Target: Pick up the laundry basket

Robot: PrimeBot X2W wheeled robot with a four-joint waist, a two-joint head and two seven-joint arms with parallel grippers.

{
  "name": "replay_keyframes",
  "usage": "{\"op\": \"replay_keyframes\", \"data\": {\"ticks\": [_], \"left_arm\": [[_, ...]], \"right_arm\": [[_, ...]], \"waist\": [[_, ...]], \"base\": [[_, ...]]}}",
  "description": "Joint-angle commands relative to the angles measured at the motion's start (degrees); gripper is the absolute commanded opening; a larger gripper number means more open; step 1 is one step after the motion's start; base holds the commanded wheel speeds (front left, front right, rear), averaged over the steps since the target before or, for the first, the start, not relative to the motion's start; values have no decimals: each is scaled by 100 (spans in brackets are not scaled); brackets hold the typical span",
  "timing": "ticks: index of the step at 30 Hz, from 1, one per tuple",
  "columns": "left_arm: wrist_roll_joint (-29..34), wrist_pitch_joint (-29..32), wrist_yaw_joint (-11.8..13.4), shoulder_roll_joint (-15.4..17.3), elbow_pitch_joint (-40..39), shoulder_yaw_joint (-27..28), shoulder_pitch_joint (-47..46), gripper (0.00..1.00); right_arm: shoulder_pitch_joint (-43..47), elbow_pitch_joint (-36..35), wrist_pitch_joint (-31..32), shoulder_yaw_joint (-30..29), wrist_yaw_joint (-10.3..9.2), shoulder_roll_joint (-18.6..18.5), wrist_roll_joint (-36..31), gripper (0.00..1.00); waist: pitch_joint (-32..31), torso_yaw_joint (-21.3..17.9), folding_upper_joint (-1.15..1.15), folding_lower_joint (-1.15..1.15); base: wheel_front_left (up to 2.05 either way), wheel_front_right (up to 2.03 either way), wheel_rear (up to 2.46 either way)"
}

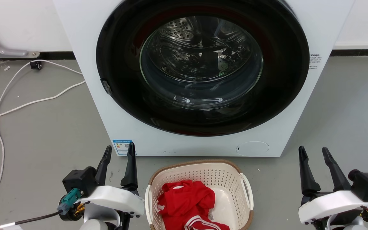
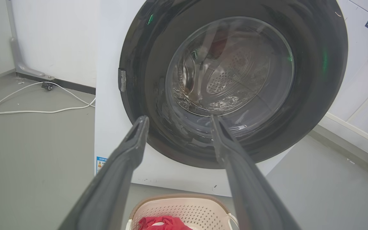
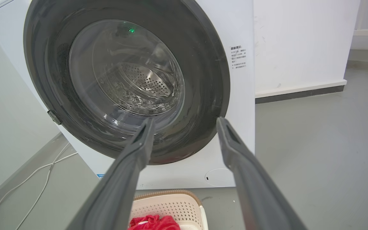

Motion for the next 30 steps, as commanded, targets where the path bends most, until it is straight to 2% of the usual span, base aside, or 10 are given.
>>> {"op": "replay_keyframes", "data": {"ticks": [1,30], "left_arm": [[189,-58,34,12,-59,-34,-121,100],[1594,-399,228,7,106,-187,-113,100]], "right_arm": [[30,-72,-31,13,0,4,-185,100],[172,-124,-176,53,-1,14,-1487,100]], "waist": [[-1,2,0,0],[-14,37,0,0]], "base": [[0,0,0],[0,0,0]]}}
